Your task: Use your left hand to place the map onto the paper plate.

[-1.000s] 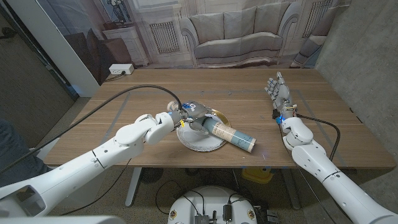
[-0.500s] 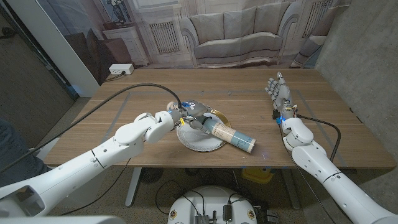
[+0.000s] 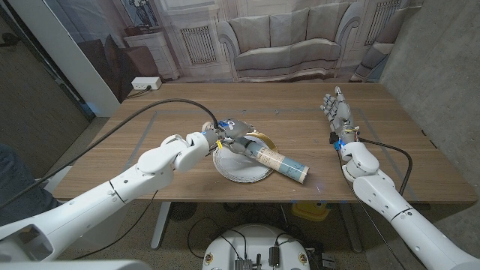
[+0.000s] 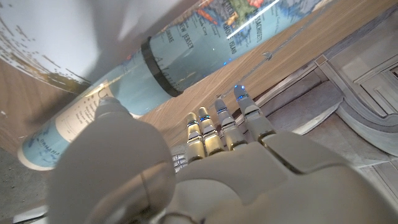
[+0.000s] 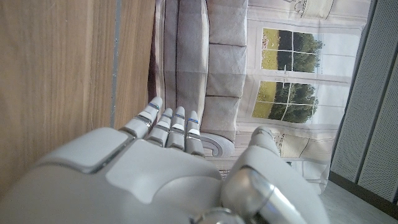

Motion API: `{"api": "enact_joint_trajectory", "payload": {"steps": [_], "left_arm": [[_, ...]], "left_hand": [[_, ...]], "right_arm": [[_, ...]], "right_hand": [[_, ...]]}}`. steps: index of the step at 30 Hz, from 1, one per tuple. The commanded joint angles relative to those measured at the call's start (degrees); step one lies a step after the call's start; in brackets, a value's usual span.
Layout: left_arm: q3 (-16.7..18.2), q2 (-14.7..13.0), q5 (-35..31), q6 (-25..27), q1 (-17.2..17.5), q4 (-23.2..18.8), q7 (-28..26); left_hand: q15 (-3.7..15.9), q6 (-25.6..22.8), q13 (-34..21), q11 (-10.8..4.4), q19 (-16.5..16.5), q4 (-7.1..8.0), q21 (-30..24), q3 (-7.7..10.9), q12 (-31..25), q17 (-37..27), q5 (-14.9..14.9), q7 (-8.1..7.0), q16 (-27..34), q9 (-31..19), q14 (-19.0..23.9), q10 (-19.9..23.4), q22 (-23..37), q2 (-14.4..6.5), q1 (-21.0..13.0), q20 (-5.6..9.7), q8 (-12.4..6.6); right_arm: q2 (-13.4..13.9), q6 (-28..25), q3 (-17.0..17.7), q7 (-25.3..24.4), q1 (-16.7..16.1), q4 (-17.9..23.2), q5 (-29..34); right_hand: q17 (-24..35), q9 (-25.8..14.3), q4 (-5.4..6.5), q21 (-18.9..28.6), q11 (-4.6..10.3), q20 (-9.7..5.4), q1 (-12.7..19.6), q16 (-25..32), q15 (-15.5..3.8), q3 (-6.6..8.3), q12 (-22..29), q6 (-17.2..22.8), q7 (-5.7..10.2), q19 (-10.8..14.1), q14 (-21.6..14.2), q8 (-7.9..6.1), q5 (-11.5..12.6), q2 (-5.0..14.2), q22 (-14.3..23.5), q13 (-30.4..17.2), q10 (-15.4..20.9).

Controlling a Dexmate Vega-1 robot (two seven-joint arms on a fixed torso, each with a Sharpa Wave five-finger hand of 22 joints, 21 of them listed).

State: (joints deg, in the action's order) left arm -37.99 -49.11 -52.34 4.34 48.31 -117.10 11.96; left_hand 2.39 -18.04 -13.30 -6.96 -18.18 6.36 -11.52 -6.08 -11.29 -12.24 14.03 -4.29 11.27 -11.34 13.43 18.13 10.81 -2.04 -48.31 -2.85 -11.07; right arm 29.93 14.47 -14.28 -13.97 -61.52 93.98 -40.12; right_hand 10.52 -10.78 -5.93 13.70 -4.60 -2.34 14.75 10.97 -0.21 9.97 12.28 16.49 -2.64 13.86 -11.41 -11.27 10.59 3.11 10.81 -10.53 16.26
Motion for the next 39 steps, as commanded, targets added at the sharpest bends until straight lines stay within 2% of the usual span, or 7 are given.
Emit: {"api": "enact_joint_trajectory", "payload": {"steps": [1,22,39], "left_arm": [[1.34,-0.72,-1.10,0.77,0.59,-1.62,-2.00],[4.86,-0.99,-2.37,1.49,1.11,-4.94,-5.81],[8.54,-2.01,-3.53,2.31,3.15,-8.12,-10.28]], "left_hand": [[1.69,-0.57,-0.06,0.29,-0.86,0.60,-0.69,-0.31,-0.52,-0.09,0.48,0.33,0.29,-0.08,0.65,0.43,0.18,-0.04,0.58,0.02,-0.43],[1.96,-1.60,0.10,0.14,-1.52,0.73,-1.00,-0.83,-1.03,0.06,1.14,0.10,0.62,0.01,1.70,1.54,0.21,0.07,1.10,0.04,-0.82],[2.66,-2.41,0.22,0.24,-1.45,0.73,-0.99,-1.11,-1.31,0.18,1.60,-0.02,0.77,0.06,2.33,2.29,0.20,0.03,1.26,0.35,-1.09]], "right_arm": [[0.01,0.17,0.04,0.23,0.06,0.06,0.00],[0.02,0.68,0.28,-0.30,-0.83,0.78,0.37],[0.00,1.38,0.42,-0.78,-2.37,1.73,0.75]], "right_hand": [[0.12,-0.24,-0.22,-0.05,-0.10,-1.55,0.14,-0.08,0.17,-0.02,0.10,0.47,-0.22,0.74,-0.55,-0.18,-0.02,0.25,0.07,-0.24,0.49],[0.12,-0.24,-0.26,-0.19,-0.21,-1.51,0.19,-0.09,0.14,-0.05,0.09,0.50,-0.24,0.82,-0.59,-0.16,-0.02,0.29,0.09,-0.24,0.52],[0.12,-0.24,-0.27,-0.30,-0.11,-1.51,0.21,-0.07,0.11,-0.07,0.08,0.54,-0.26,0.90,-0.68,-0.15,-0.03,0.31,0.09,-0.25,0.54]]}}
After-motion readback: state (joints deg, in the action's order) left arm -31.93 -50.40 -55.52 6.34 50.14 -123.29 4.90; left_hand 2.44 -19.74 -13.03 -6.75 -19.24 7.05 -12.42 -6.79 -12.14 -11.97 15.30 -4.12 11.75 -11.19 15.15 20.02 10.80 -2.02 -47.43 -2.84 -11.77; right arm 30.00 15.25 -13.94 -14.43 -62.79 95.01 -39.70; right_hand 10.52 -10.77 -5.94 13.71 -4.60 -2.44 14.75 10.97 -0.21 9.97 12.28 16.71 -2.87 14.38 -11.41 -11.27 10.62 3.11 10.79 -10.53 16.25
